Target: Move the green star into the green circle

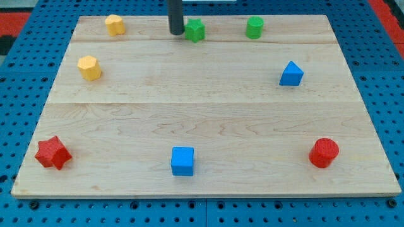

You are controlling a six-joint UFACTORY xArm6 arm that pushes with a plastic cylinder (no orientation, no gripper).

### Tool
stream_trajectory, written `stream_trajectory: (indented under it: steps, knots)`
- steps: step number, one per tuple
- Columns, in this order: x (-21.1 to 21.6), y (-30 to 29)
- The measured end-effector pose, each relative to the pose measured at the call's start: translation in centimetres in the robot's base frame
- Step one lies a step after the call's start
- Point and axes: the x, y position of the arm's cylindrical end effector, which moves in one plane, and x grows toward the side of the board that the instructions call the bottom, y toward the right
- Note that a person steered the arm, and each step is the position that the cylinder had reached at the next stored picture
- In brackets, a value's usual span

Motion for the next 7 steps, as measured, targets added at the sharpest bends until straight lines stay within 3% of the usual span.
stream_trajectory:
  steps: [1, 3, 5, 7]
  knots:
    - [0.0, 3.2]
    - [-1.3, 0.8]
    - [-1.4, 9.2]
    - [4.7, 7.1]
